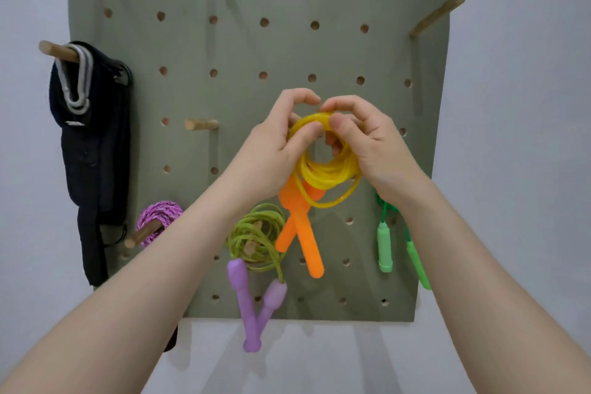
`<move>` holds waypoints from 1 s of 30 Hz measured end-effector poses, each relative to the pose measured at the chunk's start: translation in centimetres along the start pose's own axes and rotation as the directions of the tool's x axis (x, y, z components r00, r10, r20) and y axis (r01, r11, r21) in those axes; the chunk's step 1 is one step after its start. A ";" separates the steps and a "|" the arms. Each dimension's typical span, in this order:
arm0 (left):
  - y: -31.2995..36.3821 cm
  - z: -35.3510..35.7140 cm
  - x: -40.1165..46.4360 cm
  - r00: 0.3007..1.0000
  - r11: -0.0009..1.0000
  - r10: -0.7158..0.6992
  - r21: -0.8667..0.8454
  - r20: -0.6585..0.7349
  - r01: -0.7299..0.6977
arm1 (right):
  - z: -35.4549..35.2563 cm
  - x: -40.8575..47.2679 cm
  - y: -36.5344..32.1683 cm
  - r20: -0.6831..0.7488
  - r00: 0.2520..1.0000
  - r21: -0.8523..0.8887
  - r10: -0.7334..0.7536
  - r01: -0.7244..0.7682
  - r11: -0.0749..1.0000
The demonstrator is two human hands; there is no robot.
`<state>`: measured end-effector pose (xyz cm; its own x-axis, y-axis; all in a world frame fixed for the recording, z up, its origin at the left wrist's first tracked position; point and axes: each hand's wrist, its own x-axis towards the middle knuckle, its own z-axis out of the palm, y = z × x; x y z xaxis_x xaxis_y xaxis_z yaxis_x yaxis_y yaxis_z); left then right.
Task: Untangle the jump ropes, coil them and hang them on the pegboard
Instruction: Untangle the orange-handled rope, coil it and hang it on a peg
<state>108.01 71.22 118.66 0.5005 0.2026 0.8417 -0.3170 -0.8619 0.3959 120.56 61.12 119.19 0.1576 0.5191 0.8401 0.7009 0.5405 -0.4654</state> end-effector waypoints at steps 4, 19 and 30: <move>-1.0 0.5 2.9 0.994 0.962 0.106 0.256 -0.026 -0.096 | 0.6 2.6 2.7 -0.160 0.947 -0.523 -0.277 0.157 0.838; -10.2 3.3 7.1 0.981 0.628 0.070 0.772 -0.181 0.098 | 2.8 7.2 9.9 -0.261 0.947 -0.765 -0.188 -0.084 0.639; -5.7 2.8 -0.1 0.990 0.793 -0.139 0.599 -0.005 0.114 | 3.2 -2.6 7.7 -0.336 0.937 -0.538 0.094 -0.273 0.797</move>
<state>111.97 74.80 115.30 0.5359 0.3227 0.7802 0.2880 -0.9385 0.1903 123.29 66.04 112.56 0.4472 0.3147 0.8372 0.8903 -0.0669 -0.4504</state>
